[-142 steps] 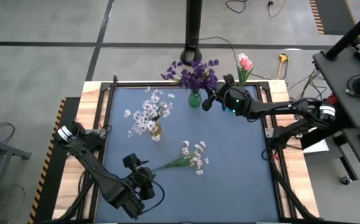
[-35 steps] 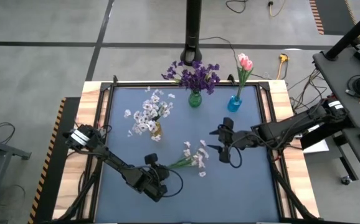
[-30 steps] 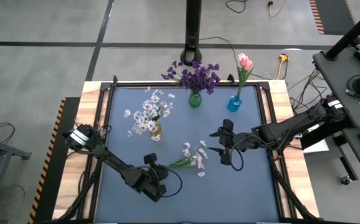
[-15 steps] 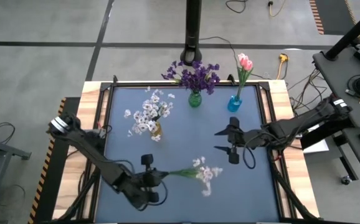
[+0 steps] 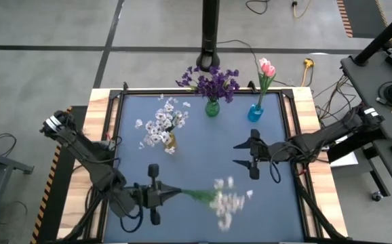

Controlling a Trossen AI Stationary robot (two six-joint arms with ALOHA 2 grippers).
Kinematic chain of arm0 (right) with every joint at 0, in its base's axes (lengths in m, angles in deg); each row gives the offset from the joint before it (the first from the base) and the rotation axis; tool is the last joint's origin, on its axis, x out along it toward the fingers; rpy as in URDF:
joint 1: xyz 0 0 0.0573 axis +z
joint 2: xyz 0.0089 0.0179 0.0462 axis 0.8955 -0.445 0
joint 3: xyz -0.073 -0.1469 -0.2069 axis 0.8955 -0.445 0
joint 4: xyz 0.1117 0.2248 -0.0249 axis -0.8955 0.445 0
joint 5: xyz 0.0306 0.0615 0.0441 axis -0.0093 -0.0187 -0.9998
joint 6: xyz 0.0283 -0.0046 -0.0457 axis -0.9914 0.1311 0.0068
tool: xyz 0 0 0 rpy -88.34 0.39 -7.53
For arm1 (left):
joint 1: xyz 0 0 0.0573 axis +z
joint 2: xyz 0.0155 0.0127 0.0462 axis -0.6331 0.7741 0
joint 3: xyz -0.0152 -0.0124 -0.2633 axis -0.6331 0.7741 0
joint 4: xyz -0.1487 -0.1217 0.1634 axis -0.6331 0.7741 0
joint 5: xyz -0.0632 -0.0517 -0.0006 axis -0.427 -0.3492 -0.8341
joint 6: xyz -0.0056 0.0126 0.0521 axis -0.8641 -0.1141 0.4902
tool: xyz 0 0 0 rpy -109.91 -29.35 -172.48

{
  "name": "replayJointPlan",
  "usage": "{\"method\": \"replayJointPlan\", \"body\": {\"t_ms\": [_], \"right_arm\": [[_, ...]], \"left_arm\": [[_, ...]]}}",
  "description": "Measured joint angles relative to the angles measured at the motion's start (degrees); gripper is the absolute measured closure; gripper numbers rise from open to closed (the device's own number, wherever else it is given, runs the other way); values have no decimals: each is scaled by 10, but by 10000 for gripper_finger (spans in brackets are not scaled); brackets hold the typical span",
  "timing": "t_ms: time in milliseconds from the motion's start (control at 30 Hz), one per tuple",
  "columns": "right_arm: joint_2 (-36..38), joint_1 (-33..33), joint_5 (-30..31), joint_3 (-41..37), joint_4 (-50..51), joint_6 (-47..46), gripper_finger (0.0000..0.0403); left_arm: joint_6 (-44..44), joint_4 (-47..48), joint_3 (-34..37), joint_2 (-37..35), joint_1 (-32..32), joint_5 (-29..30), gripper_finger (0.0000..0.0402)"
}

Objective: Sort flowers into vase by color
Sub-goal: Put the white flowers into the yellow vase

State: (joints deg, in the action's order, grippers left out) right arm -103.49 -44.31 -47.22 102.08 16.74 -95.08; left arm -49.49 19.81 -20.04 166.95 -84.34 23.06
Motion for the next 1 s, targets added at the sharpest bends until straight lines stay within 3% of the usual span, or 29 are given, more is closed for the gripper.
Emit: {"method": "replayJointPlan", "body": {"t_ms": [167,500,800,1000], "right_arm": [[-21,0,-14,-70,-145,3,147],[-158,26,-19,-95,-443,75,153],[-275,26,-33,3,-508,118,138],[-334,26,-83,13,-657,169,126]], "left_arm": [[81,-160,54,2,10,-32,401],[93,-471,189,14,33,-31,401],[98,-501,193,43,33,-29,401],[119,-501,187,51,33,-18,401]]}}
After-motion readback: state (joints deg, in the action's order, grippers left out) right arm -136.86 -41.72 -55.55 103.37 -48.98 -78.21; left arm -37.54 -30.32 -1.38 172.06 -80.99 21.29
